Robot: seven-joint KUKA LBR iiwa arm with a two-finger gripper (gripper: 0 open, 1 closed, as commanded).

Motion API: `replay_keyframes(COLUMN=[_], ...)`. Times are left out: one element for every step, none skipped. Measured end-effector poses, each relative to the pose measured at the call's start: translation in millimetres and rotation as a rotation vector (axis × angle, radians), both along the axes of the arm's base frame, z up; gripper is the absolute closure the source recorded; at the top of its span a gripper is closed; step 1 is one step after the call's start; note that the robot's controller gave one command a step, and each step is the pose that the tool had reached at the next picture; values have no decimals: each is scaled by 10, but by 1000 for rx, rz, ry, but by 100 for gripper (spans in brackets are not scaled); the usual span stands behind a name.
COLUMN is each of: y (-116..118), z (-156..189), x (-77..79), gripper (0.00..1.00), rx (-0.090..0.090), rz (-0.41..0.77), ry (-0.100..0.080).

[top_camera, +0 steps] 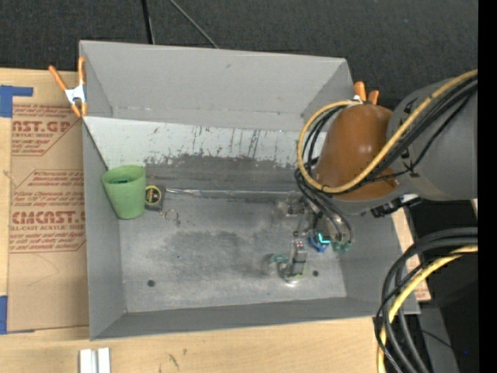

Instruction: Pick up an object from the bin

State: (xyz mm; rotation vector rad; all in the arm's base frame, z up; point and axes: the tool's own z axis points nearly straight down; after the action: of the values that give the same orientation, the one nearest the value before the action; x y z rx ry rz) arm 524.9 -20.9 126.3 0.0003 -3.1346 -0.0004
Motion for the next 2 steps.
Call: replay_keyframes(y=[-268,-259], z=[-598,-535], x=[-10,42], gripper=[0,100], rx=[0,-1], rz=[-14,-12], ry=[0,-19])
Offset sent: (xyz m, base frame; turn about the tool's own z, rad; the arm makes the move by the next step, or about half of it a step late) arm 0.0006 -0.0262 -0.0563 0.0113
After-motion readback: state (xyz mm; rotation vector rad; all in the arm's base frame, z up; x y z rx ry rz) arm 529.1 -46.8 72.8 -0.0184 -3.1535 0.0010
